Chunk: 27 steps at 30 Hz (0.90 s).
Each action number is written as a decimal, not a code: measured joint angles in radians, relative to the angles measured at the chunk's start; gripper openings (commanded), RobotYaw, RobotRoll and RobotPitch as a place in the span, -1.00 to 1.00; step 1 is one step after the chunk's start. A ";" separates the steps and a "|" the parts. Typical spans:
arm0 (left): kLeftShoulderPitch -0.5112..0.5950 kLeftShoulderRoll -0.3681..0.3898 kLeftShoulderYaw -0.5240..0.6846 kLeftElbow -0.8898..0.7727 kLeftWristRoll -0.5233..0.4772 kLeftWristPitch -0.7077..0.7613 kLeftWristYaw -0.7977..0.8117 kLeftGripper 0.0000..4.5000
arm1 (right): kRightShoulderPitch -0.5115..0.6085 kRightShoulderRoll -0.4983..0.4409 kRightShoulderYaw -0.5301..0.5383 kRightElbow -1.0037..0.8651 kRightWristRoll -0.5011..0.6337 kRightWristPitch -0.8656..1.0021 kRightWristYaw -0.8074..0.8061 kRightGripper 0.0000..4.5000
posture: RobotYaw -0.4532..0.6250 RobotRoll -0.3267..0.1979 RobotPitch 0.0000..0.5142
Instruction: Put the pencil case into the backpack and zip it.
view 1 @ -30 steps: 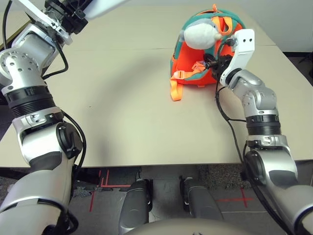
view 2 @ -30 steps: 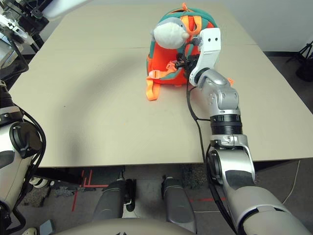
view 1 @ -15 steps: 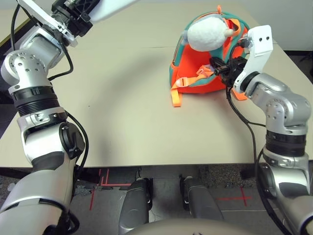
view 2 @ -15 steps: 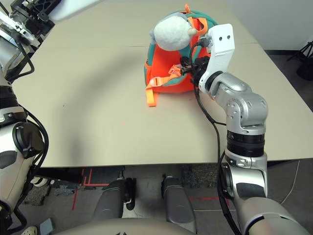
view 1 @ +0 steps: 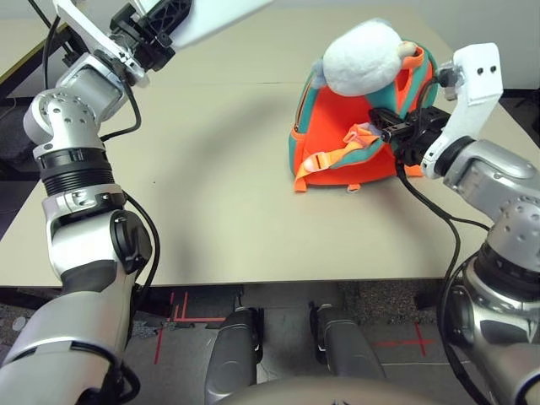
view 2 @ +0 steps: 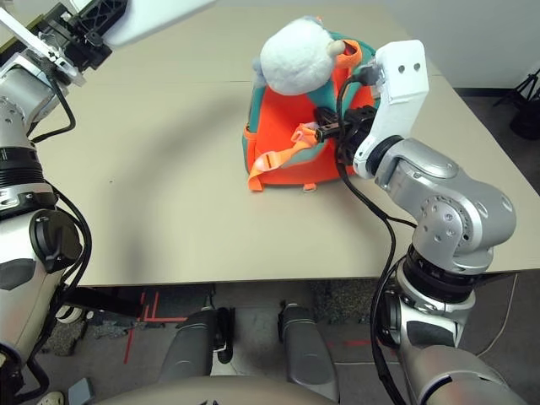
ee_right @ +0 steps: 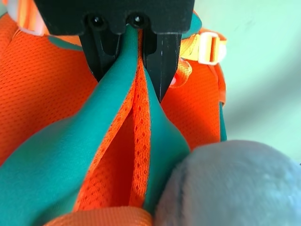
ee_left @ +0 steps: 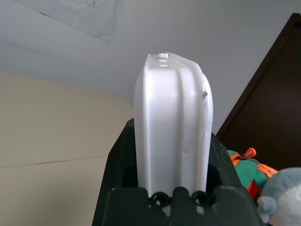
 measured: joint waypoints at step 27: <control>-0.006 0.119 -0.202 -0.010 0.042 0.094 -0.412 -0.45 | 0.161 -0.067 0.203 0.197 -0.115 -0.395 0.106 -0.91 | -0.47 0.25 -0.57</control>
